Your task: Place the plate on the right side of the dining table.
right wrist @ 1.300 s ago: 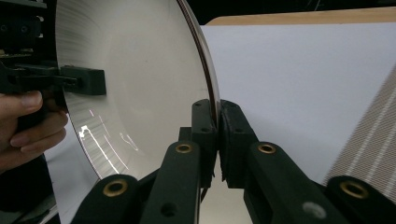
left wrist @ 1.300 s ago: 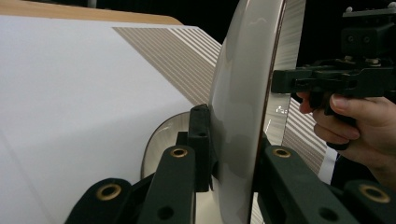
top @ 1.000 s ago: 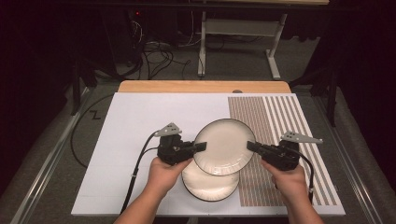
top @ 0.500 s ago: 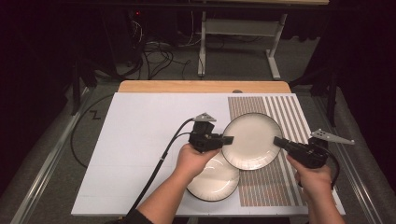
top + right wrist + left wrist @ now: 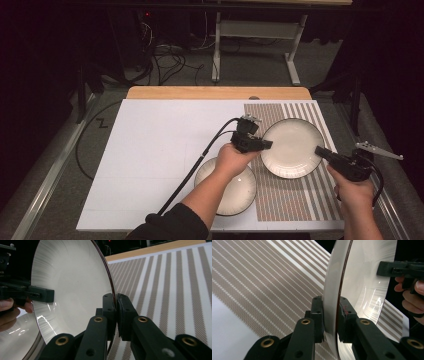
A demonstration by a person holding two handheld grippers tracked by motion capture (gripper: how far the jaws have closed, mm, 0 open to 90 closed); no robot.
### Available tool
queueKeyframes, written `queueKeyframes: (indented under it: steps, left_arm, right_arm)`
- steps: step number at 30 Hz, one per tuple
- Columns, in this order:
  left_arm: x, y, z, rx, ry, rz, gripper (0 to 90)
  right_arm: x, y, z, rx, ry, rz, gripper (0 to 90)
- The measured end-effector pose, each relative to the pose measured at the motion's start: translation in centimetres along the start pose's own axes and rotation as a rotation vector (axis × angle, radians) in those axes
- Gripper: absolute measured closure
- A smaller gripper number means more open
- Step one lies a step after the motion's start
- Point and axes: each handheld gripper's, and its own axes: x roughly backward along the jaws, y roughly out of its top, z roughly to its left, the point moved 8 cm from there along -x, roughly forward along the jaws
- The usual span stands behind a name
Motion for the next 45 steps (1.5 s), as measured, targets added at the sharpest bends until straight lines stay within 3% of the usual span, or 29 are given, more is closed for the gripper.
queueKeyframes:
  steps: [9, 17, 35, 40, 45]
  left_arm:
    - [-3.3, 0.4, 0.3, -0.001, 0.015, 0.037, 76.1]
    - [-4.3, 0.0, 0.9, 0.023, 0.02, 0.06, 75.1]
    - [-5.0, 0.0, 1.3, 0.029, 0.067, 0.1, 71.9]
    - [-4.7, 0.6, 1.6, 0.048, 0.072, 0.059, 59.9]
    - [-3.0, 1.1, 1.7, -0.003, 0.111, 0.046, 53.9]
  right_arm:
    - [0.3, -0.5, -2.8, -0.023, -0.063, 0.003, 87.9]
    - [-0.2, -1.1, -3.3, -0.015, -0.088, 0.022, 87.9]
    - [-0.6, -1.7, -3.8, -0.007, -0.102, 0.019, 87.8]
    - [-0.7, -1.7, -3.7, -0.001, -0.115, 0.016, 87.7]
    - [-0.7, -1.7, -3.7, 0.0, -0.122, 0.014, 87.7]
